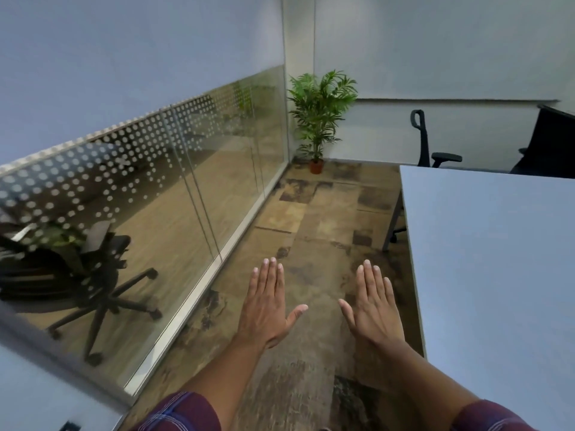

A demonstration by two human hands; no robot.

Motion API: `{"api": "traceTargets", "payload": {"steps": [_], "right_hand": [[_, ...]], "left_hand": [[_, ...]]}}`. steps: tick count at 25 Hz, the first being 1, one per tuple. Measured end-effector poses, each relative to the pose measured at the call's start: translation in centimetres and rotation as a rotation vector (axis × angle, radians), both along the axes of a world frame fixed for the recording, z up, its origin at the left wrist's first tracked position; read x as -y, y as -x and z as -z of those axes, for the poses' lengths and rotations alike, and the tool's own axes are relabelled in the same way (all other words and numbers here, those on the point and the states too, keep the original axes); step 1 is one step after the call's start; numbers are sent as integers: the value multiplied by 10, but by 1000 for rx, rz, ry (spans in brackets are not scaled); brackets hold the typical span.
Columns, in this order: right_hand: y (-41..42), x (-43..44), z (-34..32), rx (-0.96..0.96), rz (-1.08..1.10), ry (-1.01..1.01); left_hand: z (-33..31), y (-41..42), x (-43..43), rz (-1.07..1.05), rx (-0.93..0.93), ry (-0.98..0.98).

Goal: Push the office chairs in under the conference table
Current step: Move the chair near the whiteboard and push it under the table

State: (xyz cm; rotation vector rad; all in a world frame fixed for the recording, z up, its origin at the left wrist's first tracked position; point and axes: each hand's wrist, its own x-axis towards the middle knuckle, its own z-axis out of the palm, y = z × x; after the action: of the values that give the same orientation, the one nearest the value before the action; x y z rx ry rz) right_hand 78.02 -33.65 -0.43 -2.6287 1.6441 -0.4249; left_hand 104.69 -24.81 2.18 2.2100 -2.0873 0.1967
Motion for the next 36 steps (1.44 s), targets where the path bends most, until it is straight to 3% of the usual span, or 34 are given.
{"api": "traceTargets", "payload": {"steps": [26, 36], "right_hand": [[-81, 666, -14, -35, 343, -11], [-75, 893, -14, 26, 435, 71]], "left_hand": [[-3, -106, 773, 354, -16, 38], [-4, -89, 1021, 454, 2, 80]]}}
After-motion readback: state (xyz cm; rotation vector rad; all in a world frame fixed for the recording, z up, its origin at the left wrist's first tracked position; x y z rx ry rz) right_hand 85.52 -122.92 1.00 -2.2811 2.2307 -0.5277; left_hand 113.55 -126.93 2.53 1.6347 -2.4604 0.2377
